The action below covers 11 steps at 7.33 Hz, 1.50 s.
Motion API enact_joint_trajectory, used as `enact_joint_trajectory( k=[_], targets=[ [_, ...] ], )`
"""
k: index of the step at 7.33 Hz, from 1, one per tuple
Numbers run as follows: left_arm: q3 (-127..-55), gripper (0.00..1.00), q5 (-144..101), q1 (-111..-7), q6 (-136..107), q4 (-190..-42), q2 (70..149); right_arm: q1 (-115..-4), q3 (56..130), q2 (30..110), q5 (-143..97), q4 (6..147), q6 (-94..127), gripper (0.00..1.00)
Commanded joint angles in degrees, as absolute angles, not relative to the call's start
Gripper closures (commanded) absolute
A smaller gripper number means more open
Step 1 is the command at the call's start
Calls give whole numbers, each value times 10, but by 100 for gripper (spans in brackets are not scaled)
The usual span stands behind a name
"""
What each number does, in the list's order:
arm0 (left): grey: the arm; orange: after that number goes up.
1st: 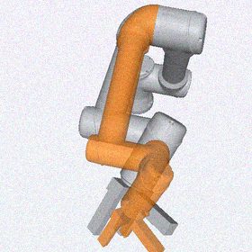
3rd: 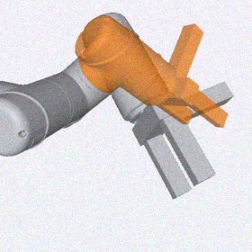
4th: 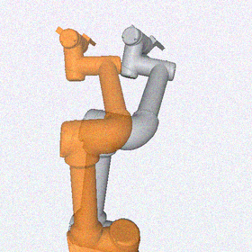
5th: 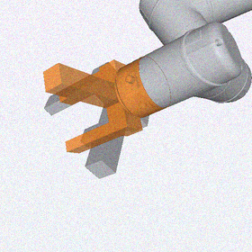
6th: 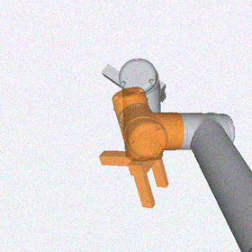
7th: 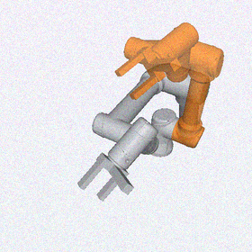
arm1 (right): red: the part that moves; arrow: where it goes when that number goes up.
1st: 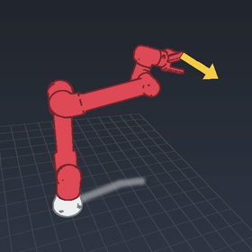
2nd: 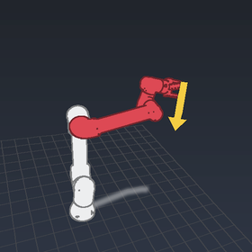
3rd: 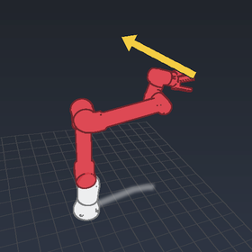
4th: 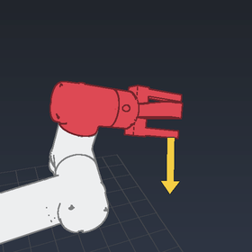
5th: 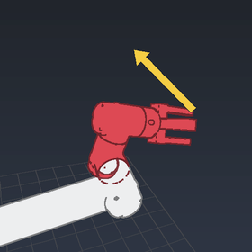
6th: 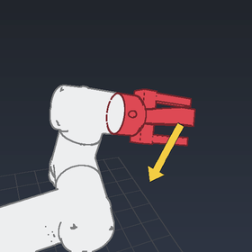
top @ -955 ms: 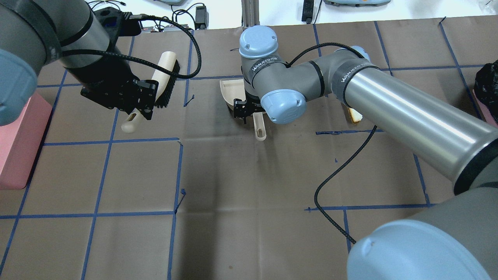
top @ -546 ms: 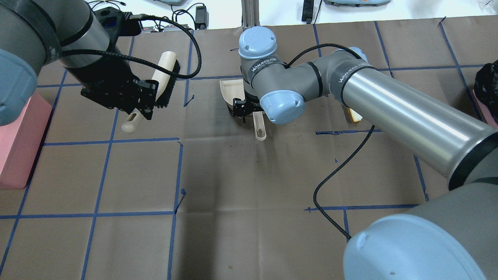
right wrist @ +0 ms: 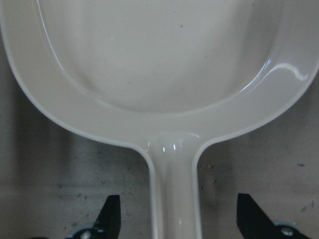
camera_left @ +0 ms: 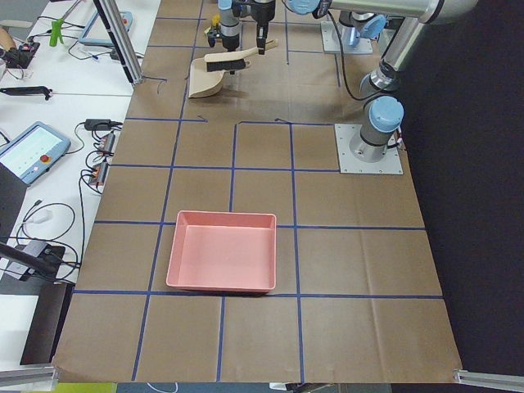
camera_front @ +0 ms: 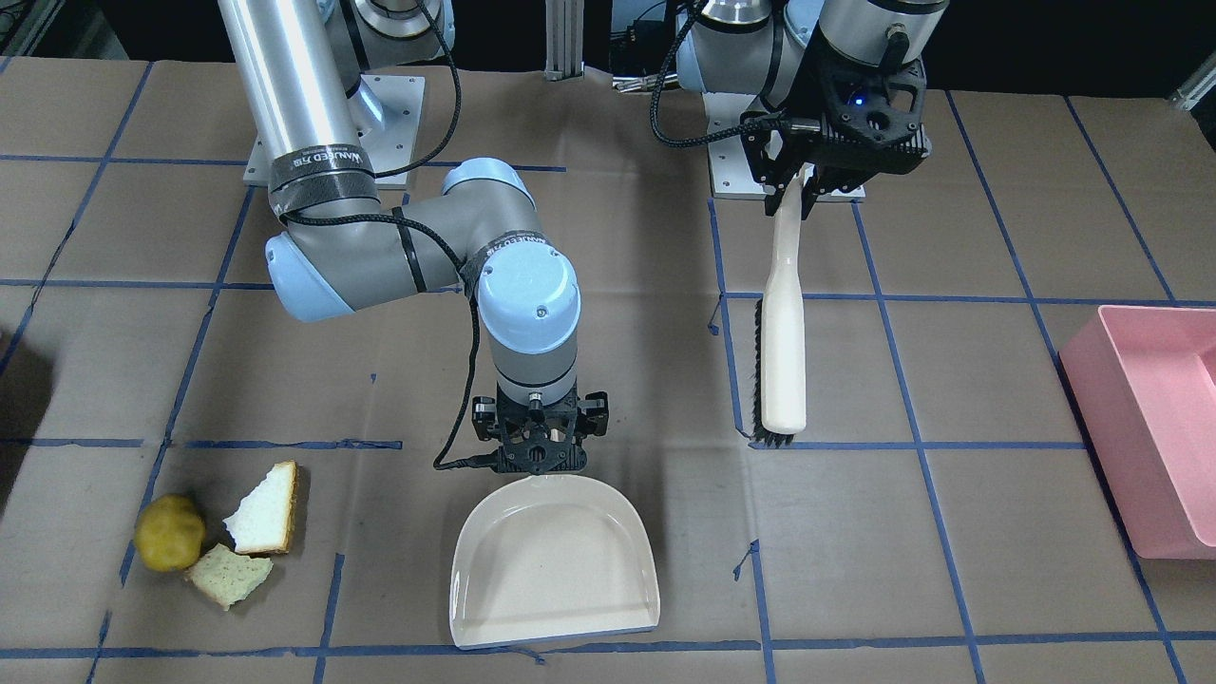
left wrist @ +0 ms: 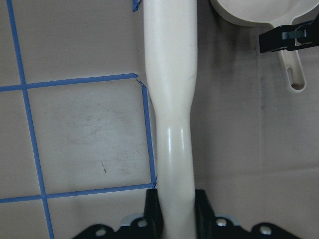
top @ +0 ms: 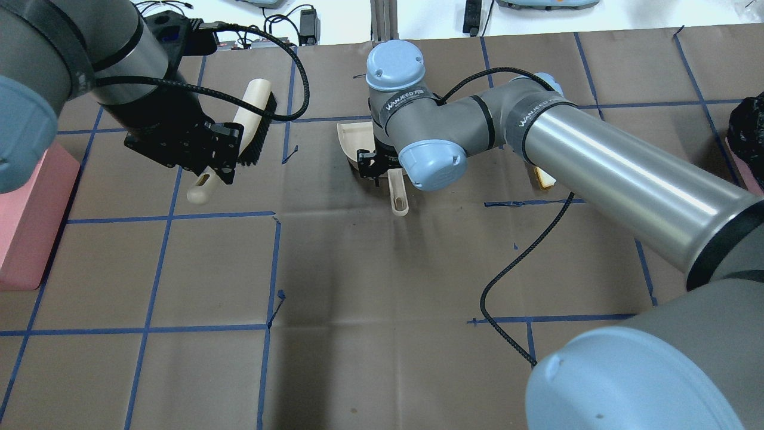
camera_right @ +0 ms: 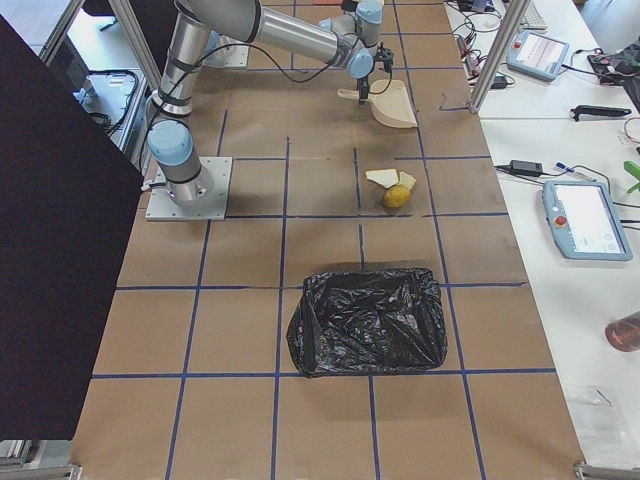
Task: Sweep and dump trash in nearest bin
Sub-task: 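Lower the right gripper onto the cream dustpan handle and grasp it, then lift the dustpan with the right gripper while the left gripper moves the brush forward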
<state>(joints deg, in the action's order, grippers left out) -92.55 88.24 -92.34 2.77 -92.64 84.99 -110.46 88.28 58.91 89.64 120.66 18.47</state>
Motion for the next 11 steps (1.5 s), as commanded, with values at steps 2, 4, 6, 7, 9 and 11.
enact_joint_trajectory(
  k=[2, 4, 6, 7, 9, 11],
  targets=[
    [-925, 94, 882, -924, 27, -926, 850, -1104, 882, 581, 896, 1207, 185, 31],
    [-925, 95, 882, -924, 28, -926, 851, -1100, 881, 586, 897, 1206, 185, 55],
    [-925, 95, 882, -924, 29, -925, 852, -1100, 881, 587, 898, 1206, 185, 77],
    [-925, 95, 881, -925, 31, -925, 852, -1097, 880, 590, 900, 1202, 185, 91],
    [-924, 98, 881, -934, 31, -925, 851, -1092, 847, 609, 903, 1165, 186, 93],
    [-924, 100, 881, -952, 30, -925, 850, -1074, 797, 647, 905, 1069, 186, 97]
  ],
)
